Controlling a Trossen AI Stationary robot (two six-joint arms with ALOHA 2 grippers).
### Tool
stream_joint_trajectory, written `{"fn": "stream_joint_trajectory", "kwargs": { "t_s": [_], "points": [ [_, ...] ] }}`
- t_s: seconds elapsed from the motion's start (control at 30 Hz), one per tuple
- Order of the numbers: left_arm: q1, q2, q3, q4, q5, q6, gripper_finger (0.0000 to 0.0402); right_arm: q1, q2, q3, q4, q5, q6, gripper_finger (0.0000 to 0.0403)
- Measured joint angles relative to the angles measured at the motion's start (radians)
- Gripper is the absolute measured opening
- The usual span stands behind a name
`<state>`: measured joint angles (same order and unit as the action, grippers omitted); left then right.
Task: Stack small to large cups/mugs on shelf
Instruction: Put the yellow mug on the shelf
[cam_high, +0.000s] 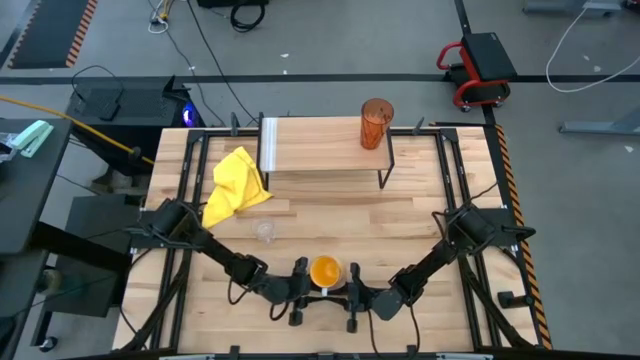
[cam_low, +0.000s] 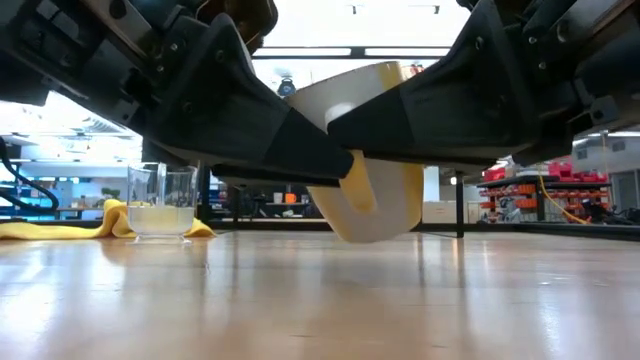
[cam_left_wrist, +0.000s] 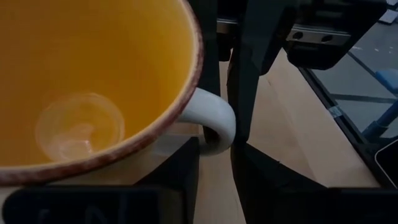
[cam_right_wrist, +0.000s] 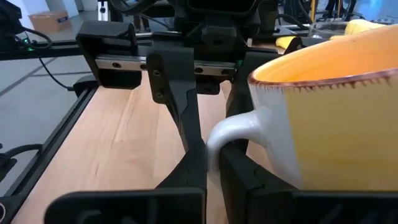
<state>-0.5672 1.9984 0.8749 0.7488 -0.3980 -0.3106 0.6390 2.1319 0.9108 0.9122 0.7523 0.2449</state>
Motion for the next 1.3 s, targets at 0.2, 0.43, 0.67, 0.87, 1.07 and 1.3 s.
{"fn": "stream_joint_trajectory", "kwargs": {
  "t_s": [0.2,0.43,0.67,0.87,1.07,1.3],
  "points": [
    [-0.021,0.000,0.000,0.057,-0.035,0.064,0.0094,0.005,-0.049,-0.001,-0.057,-0.005,0.001,0.0022],
    [-0.039,-0.005,0.000,0.053,-0.099,0.088,0.0093,0.005,-0.055,0.001,-0.086,0.020,0.022,0.0020],
    [-0.028,-0.006,0.002,0.007,-0.105,0.032,0.0083,-0.010,-0.054,0.001,-0.132,0.022,0.089,0.0020],
    [-0.020,-0.008,0.002,-0.020,-0.103,0.007,0.0089,-0.015,-0.054,0.000,-0.149,0.027,0.097,0.0020],
    [-0.019,-0.009,0.002,-0.040,-0.129,-0.019,0.0105,-0.022,-0.052,0.000,-0.159,0.040,0.122,0.0020],
    [-0.013,-0.011,0.004,-0.064,-0.133,-0.048,0.0143,-0.027,-0.051,-0.002,-0.163,0.044,0.121,0.0020]
  ]
}}
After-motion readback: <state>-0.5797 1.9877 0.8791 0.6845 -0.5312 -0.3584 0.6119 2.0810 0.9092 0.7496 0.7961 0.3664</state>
